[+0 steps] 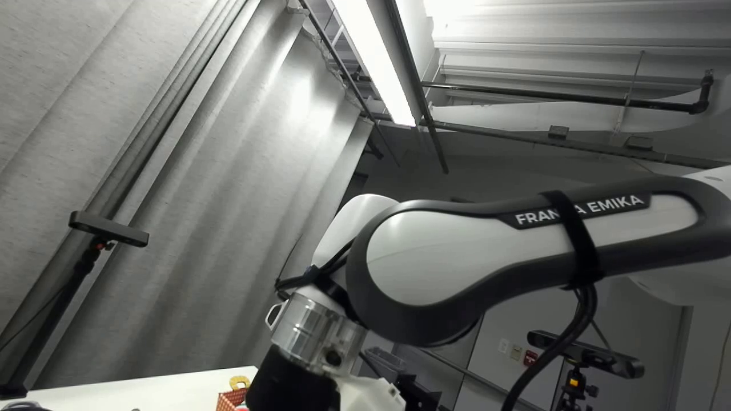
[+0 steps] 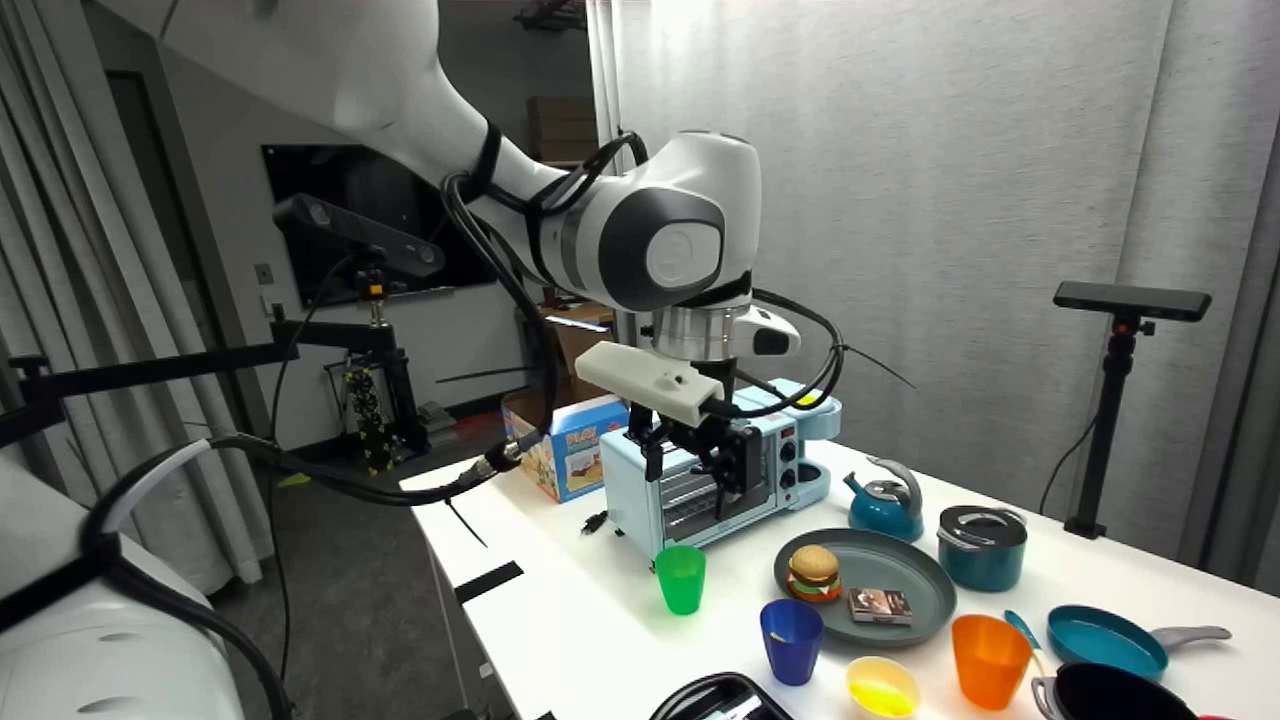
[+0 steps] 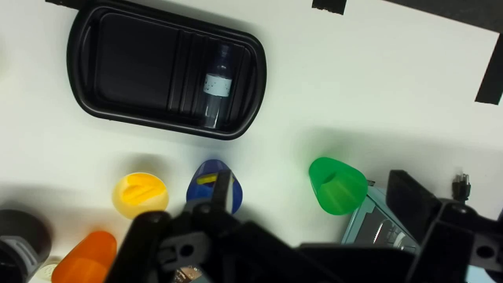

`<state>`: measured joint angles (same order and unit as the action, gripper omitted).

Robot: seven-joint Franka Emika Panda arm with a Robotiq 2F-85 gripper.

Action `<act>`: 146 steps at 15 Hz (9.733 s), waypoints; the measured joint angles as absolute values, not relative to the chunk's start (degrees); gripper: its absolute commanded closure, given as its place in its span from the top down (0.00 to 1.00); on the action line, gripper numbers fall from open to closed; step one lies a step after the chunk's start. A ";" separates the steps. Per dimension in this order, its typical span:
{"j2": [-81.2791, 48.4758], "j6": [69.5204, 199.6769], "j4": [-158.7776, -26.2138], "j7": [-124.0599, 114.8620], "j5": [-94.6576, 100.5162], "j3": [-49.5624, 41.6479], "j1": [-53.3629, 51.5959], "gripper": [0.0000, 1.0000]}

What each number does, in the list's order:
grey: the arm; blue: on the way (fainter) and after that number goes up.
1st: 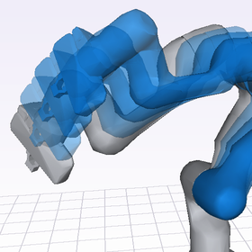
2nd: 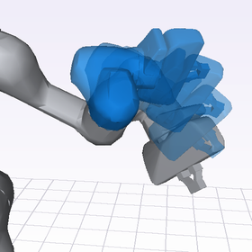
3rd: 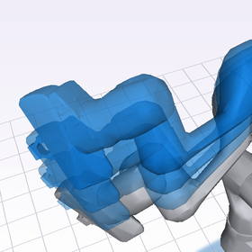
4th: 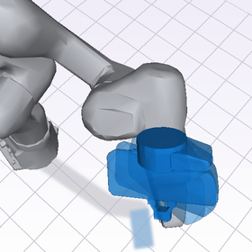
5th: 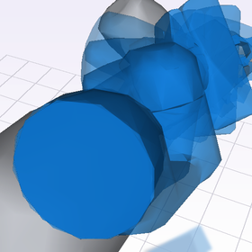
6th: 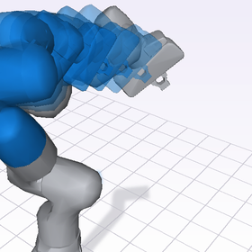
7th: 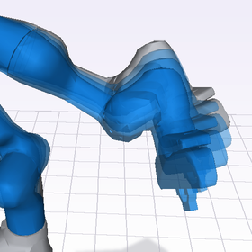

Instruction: Pour the contents of the bowl and the blue cup onto the plate

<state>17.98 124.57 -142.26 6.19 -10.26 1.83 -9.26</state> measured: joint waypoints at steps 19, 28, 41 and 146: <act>17.98 124.57 -142.26 6.19 -10.26 1.83 -9.26 1.00; 17.98 124.57 -142.26 6.19 -10.26 1.83 -9.26 1.00; 17.98 124.57 -142.26 6.19 -10.26 1.83 -9.26 1.00; -34.69 136.38 -106.46 2.18 -7.42 0.36 8.25 0.01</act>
<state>-34.69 136.38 -106.46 2.18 -7.42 0.36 8.25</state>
